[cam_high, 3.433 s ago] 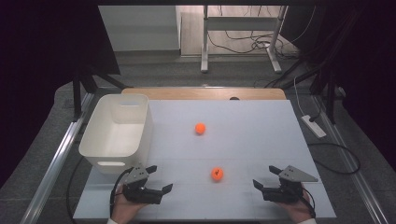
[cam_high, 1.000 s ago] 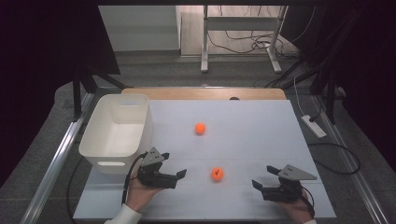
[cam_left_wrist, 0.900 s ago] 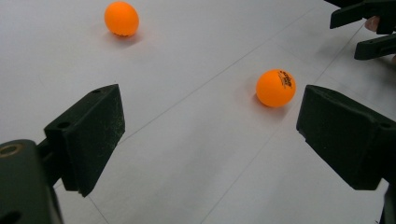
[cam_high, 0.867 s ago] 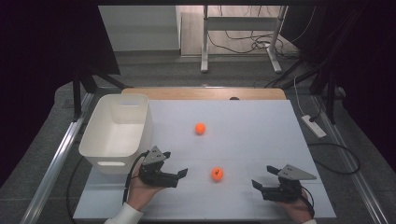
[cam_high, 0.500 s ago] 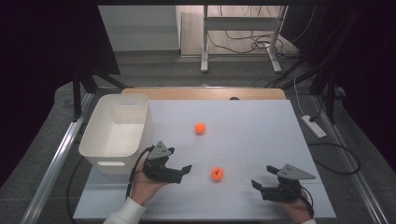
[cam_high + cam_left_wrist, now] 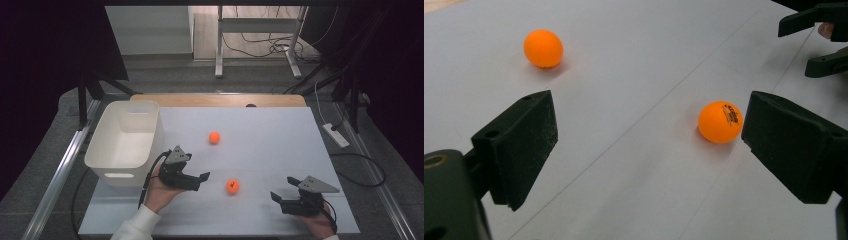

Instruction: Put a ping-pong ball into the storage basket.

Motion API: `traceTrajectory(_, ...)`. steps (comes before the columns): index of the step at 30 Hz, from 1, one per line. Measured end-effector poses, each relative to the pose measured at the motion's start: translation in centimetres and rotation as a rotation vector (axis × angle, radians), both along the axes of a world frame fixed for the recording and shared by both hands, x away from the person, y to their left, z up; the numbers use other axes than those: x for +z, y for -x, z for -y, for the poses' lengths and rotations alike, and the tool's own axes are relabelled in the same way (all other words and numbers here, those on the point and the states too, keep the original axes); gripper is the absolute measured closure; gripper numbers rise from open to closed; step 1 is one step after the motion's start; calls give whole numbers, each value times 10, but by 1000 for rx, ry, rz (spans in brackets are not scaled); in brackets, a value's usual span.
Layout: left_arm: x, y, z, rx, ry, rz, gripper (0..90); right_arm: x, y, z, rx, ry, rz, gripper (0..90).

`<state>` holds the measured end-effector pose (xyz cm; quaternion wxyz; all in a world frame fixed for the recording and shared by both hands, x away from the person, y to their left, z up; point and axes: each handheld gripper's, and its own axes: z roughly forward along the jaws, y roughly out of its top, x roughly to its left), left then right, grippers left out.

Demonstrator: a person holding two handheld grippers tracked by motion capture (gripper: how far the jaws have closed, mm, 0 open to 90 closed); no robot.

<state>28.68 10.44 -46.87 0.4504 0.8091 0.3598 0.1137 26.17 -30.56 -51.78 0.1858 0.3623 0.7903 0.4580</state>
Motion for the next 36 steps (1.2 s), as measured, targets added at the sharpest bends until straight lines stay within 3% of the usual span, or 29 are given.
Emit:
traceTrajectory(7,4,-6,5,-1,-5,1,85,0,0,2,-8,-7,-2,136)
traceTrajectory(12,5,-12,9,-6,23,-13,86,-1,0,0,1,0,0,135)
traceTrajectory(23,9,-24,15,-11,-3,-17,86,-1,0,3,-9,-2,-2,134)
traceTrajectory(36,9,-36,18,-8,11,-35,88,-2,0,1,-4,7,-8,135)
